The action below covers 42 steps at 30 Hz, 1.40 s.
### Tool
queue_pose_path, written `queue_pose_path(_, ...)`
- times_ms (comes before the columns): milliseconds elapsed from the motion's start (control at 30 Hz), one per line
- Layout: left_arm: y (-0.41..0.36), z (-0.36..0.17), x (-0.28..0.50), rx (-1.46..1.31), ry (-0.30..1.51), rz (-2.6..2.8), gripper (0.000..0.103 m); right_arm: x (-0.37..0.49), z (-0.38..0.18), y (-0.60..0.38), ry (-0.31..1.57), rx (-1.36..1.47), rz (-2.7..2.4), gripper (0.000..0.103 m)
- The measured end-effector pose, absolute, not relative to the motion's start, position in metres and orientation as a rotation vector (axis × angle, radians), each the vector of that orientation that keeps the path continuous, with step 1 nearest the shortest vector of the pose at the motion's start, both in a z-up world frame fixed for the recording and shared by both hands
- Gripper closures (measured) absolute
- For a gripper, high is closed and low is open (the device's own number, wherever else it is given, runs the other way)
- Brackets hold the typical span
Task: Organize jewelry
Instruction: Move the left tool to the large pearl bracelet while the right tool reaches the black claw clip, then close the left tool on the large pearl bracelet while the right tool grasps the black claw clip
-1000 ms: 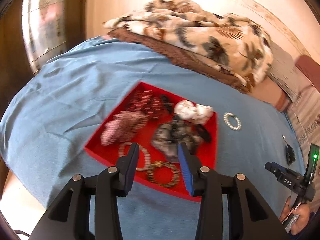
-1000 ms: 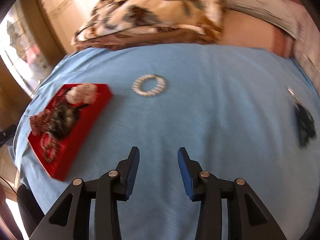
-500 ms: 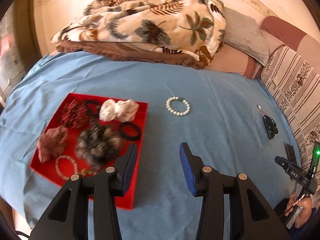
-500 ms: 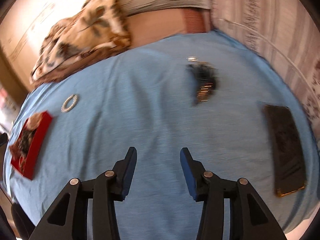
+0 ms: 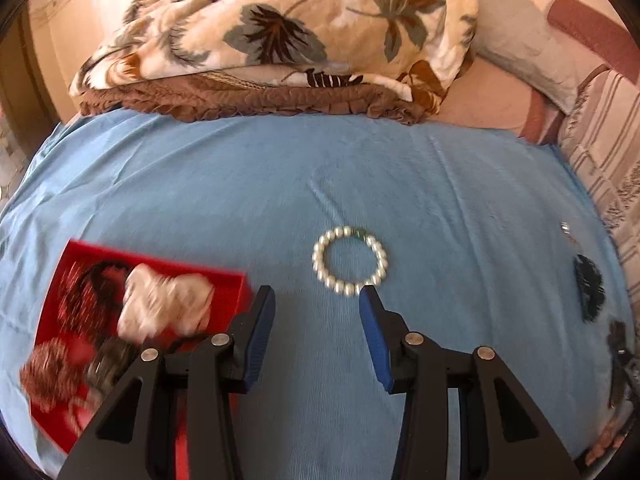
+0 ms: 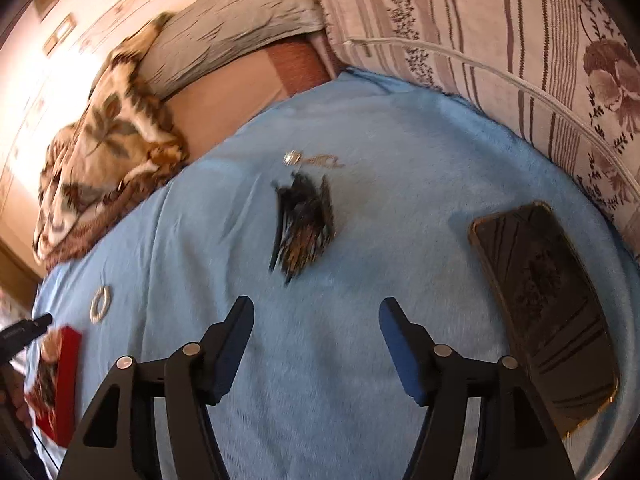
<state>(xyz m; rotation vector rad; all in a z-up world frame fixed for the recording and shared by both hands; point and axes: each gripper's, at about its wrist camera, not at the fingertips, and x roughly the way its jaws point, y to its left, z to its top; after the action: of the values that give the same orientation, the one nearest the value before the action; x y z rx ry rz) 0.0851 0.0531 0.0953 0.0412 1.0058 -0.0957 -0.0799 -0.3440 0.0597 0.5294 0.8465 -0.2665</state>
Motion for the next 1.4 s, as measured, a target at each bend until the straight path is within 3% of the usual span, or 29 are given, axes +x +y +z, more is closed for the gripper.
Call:
queue_pose_path(467,0.034,0.023,0.172,0.06,1.154,-0.037,0.061,-0.01,0.047,-0.361,0.832,0.422,-0.303,0.026)
queue_pose_path(800,0.021,0.024,0.163,0.104,1.158,-0.11,0.061,0.005,0.036,-0.364,0.856,0.386,-0.313,0.027)
queue_pose_path(867,0.017,0.024,0.156,0.106,1.161,-0.132,0.075,0.007,0.034,-0.365,0.862,0.389,-0.31,0.029)
queue_pose_path(967,0.011,0.025,0.146,0.106,1.166,-0.159,0.093,0.008,0.033,-0.365,0.864,0.39,-0.302,0.051)
queue_pose_path(1033,0.007,0.026,0.14,0.097,1.165,-0.167,0.093,0.009,0.031,-0.366,0.872,0.395,-0.289,0.064)
queue_pose_path(1400,-0.006,0.048,0.102,0.075,1.127,-0.218,0.094,0.001,0.041,-0.364,0.828,0.397,-0.296,0.065)
